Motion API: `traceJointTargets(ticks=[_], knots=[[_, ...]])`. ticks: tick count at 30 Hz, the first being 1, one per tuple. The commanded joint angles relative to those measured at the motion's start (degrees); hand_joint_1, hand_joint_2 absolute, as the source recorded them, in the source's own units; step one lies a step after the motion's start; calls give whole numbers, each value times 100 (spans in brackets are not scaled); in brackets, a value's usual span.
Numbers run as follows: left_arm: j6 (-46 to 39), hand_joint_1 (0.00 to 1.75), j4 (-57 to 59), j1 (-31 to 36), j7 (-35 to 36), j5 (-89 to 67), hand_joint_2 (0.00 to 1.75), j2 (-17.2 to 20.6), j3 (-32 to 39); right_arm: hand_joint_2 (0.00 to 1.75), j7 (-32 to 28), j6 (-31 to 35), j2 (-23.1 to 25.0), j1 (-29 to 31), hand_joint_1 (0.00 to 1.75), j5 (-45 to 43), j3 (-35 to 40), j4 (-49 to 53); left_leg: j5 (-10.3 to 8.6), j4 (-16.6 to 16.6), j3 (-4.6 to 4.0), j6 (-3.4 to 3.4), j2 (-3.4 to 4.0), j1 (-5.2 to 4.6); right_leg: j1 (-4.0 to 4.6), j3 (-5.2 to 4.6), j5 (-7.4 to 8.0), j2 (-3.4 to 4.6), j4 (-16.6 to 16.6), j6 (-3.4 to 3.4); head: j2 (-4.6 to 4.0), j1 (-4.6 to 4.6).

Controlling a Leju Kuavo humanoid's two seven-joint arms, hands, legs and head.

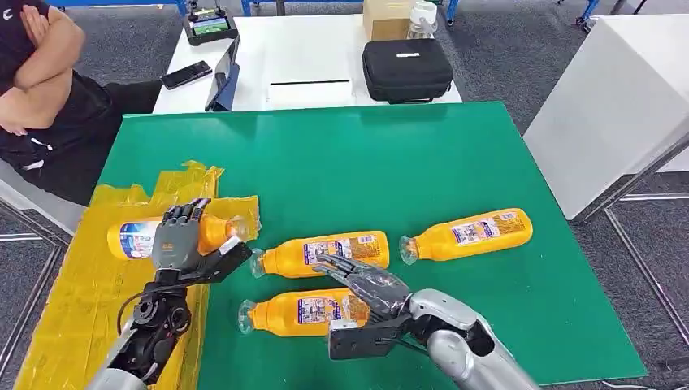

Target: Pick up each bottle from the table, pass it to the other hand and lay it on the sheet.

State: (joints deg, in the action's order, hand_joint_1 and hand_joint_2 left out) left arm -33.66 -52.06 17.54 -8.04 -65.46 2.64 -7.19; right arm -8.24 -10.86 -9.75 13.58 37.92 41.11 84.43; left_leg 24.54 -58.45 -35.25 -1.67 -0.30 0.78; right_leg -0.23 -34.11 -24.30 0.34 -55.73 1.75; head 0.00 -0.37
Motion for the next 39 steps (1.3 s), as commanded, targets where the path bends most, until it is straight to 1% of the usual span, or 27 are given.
traceJointTargets(ticks=[1, 4, 5, 6, 8, 9, 10, 11, 12, 14, 15, 16, 17, 18, 20, 21, 22, 23, 24, 26, 29, 30, 33, 34, 35, 36, 39], knots=[[374, 0, -182, -311, -47, 213, 0, 97, 421, 175, 329, 94, -676, -212, 0, 272, 405, -403, 7, 13, 38, 2, 1, -4, -3, 39, -8, -5, 13, -2, 0, 0], [474, 0, -368, -442, -116, 311, 0, 62, 522, 175, 507, 122, -730, -336, 0, 506, 410, -399, 5, 7, 21, 1, 1, -1, -1, 22, -5, -2, 9, -1, 0, 2], [493, 0, -389, -450, -127, 312, 0, 57, 538, 175, 560, 120, -739, -342, 0, 570, 408, -410, 4, 6, 16, 1, 1, -1, -1, 17, -4, -1, 8, -2, 0, 2], [518, 0, -411, -455, -133, 326, 0, 51, 552, 175, 591, 127, -740, -343, 0, 615, 413, -413, 8, 7, 29, 2, 3, -2, -2, 29, -8, -1, 8, -3, 0, 2], [531, 0, -455, -449, -188, 426, 0, 32, 602, 175, 637, 131, -738, -340, 0, 652, 385, -437, 3, 4, 12, 2, 1, -1, -2, 13, -3, -2, 5, -3, 0, 0], [521, 0, -495, -448, -240, 498, 0, 19, 627, 175, 643, 134, -736, -341, 0, 653, 366, -452, 9, 9, 39, 5, 1, -7, -7, 37, -13, -6, 4, -6, 0, 2], [456, 0, -558, -464, -363, 675, 0, -12, 683, 175, 647, 136, -734, -348, 0, 655, 348, -460, 3, 4, 15, 3, 0, -1, -1, 16, -4, -4, 5, -4, 0, 2], [399, 0, -741, -517, -693, 1124, 0, -87, 780, 175, 694, 140, -738, -357, 0, 690, 335, -467, 5, 6, 24, 4, -2, -3, -3, 25, -7, -7, 5, -5, 0, 0], [367, 0, -812, -547, -876, 1376, 0, -107, 824, 175, 698, 142, -743, -369, 0, 696, 327, -463, 4, 5, 20, 3, 0, -2, -1, 21, -5, -5, 6, -4, 0, 2], [367, 0, -812, -547, -876, 1376, 0, -107, 824, 175, 698, 142, -743, -369, 0, 696, 327, -463, 2, 4, 11, 2, -1, -2, -1, 11, -3, -4, 4, -3, 0, 2], [367, 0, -812, -547, -876, 1376, 0, -107, 824, 175, 698, 142, -743, -369, 0, 696, 327, -463, 6, 6, 24, 4, -1, -4, -2, 24, -8, -6, 4, -4, 0, 0], [367, 0, -983, -604, -1038, 1663, 0, -157, 887, 175, 694, 144, -750, -383, 0, 696, 322, -455, 7, 7, 33, 5, -3, -5, -3, 32, -11, -9, 5, -5, 0, 0], [362, 0, -1180, -677, -1371, 2205, 0, -230, 993, 175, 695, 145, -759, -402, 0, 695, 311, -445, 2, 5, 16, 2, -3, -1, 0, 16, -4, -6, 6, -2, 0, 2], [267, 0, -1349, -738, -1539, 2515, 0, -281, 1082, 175, 708, 150, -770, -400, 0, 707, 310, -458, 5, 6, 25, 2, -5, -3, -2, 25, -8, -10, 7, -3, 0, 2], [299, 0, -1869, -877, -1969, 3444, 0, -412, 1215, 175, 703, 155, -808, -390, 0, 694, 330, -536, 3, 1, 9, 1, 0, 0, 0, 10, -3, -3, 4, -1, 0, 0], [312, 0, -1994, -906, -1940, 3462, 0, -391, 1172, 175, 689, 172, -793, -376, 0, 679, 331, -599, 10, 0, 22, 0, 3, -2, -1, 23, -9, -2, 4, -1, 0, 0], [312, 0, -1994, -906, -1940, 3462, 0, -391, 1172, 175, 689, 172, -793, -376, 0, 679, 331, -599, 7, 0, 16, 1, 3, -1, -1, 17, -6, -3, 4, -1, 0, 2], [292, 0, -2097, -903, -1937, 3601, 0, -416, 1182, 175, 675, 183, -769, -346, 0, 669, 350, -652, 4, 1, 10, 1, 1, 1, 0, 11, -4, -3, 4, -2, 0, 0], [315, 0, -2212, -900, -2071, 3878, 0, -444, 1177, 175, 669, 185, -745, -313, 0, 651, 377, -713, 13, 4, 39, 3, 1, -7, -6, 39, -16, -8, 3, -3, 0, 0], [424, 0, -2376, -879, -2163, 4196, 0, -415, 1040, 175, 667, 191, -628, -180, 0, 636, 477, -991, 2, 2, 11, 2, -2, 1, 0, 13, -2, -6, 6, -2, 0, 0], [432, 0, -2450, -795, -2211, 4458, 0, -395, 817, 175, 701, 300, -333, 34, 0, 692, 706, -1544, 1, 3, 11, 3, 5, 2, 2, 12, 2, 2, 6, -3, 0, 0], [394, 0, -2471, -787, -2229, 4500, 0, -406, 775, 175, 736, 345, -229, 67, 0, 723, 766, -1701, 2, 6, 23, 5, 6, -1, -2, 22, -1, 1, 6, -5, 0, 2], [349, 0, -2475, -751, -2275, 4581, 0, -400, 677, 175, 849, 458, 15, 88, 0, 820, 915, -2022, 0, 8, 21, 5, 5, 2, 2, 21, 2, 1, 10, -6, 0, 2], [340, 0, -2458, -713, -2299, 4639, 0, -408, 625, 175, 1019, 500, 208, 57, 10, 945, 972, -2209, 1, 12, 32, 7, 9, 0, 1, 28, 1, 2, 11, -8, 0, 2], [347, 0, -2448, -694, -2306, 4675, 0, -399, 580, 175, 1054, 528, 296, 27, 162, 987, 978, -2285, 1, 11, 33, 7, 6, 4, 5, 29, 2, 2, 12, -11, 0, 2], [337, 0, -2415, -648, -2317, 4709, 0, -394, 505, 175, 1193, 599, 432, -27, 175, 1088, 1018, -2458, 0, 9, 32, 7, 6, 7, 9, 26, 11, 0, 13, -24, 0, 2], [268, 0, -2330, -568, -2368, 4877, 0, -357, 380, 175, 1242, 709, 567, -176, 173, 1134, 937, -2622, -2, 15, 50, 11, 1, 9, 13, 40, 8, -6, 15, -26, 0, 0]])
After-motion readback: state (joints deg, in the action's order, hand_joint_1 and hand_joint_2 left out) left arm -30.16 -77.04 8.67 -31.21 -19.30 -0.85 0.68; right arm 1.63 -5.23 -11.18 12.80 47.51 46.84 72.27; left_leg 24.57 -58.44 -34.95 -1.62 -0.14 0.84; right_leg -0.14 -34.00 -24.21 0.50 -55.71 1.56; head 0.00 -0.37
